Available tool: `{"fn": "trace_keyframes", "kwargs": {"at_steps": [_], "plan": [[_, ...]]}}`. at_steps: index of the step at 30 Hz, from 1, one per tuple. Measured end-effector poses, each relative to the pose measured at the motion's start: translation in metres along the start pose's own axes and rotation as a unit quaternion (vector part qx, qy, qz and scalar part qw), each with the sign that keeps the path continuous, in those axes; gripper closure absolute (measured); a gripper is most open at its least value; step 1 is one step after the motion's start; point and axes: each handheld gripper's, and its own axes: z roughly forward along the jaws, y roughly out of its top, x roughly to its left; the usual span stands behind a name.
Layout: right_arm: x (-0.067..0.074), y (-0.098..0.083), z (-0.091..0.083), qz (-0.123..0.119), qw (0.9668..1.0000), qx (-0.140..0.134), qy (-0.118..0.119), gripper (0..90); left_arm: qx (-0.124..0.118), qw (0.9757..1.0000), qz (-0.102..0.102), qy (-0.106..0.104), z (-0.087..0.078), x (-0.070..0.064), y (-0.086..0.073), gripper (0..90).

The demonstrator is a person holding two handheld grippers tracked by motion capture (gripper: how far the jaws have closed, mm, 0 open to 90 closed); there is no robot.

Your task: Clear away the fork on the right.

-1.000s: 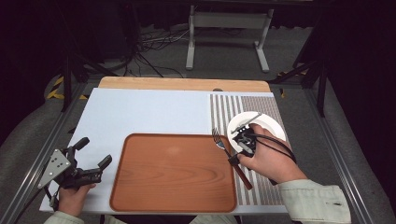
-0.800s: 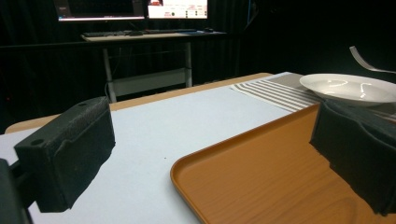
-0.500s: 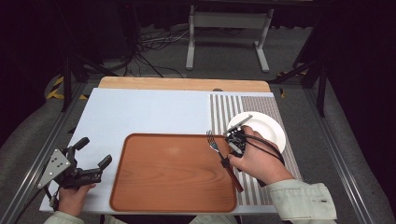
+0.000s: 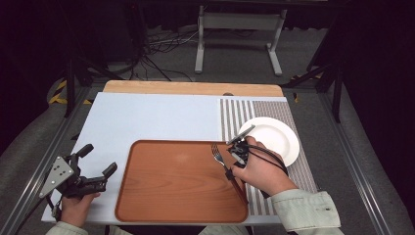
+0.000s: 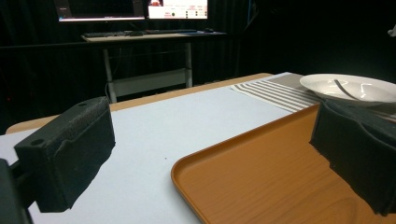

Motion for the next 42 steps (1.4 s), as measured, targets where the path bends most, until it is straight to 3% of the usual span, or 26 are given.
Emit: {"fn": "trace_keyframes", "kwargs": {"at_steps": [8,24,42], "plan": [[-0.003,0.000,0.010,0.033,0.9993,0.012,-0.011,78.2,0.000,1.0000,0.000,0.000,0.000,0.000,0.000,0.5],[-0.002,0.001,0.024,0.064,0.9974,0.031,-0.010,78.2,0.001,1.0000,0.000,-0.001,0.000,0.000,0.000,0.5],[-0.001,0.002,0.036,0.073,0.9958,0.054,-0.014,78.1,0.001,1.0000,0.000,-0.001,0.000,0.000,0.000,0.5]]}}
